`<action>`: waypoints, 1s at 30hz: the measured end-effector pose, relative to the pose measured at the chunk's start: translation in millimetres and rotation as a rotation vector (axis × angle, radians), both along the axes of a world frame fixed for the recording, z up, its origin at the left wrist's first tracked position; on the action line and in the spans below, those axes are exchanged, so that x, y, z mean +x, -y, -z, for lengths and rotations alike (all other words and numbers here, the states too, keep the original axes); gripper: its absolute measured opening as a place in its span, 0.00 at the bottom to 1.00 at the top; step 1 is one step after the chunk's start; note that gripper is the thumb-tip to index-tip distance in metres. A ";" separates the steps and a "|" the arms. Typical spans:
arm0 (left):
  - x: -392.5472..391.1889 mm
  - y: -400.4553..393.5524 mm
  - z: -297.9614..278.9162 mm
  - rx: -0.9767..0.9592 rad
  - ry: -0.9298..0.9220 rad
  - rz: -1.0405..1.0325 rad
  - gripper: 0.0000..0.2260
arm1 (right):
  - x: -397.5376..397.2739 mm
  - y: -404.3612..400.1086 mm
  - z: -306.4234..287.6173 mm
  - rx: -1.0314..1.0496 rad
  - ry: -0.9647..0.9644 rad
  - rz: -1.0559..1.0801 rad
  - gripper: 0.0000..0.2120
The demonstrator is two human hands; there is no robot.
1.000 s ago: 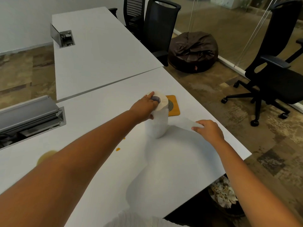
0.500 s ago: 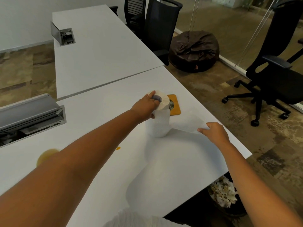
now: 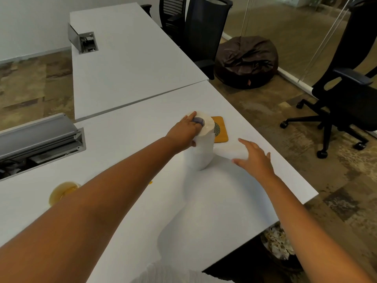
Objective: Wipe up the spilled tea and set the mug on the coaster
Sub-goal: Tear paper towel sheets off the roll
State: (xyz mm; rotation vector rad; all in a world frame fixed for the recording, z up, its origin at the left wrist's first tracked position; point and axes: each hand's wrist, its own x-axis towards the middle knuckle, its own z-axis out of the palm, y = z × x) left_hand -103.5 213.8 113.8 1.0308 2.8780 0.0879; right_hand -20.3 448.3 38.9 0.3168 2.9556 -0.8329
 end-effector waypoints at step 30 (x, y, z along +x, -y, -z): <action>-8.8 9.8 2.8 0.025 0.000 0.040 0.27 | -22.5 66.6 40.4 -0.227 0.053 -0.058 0.24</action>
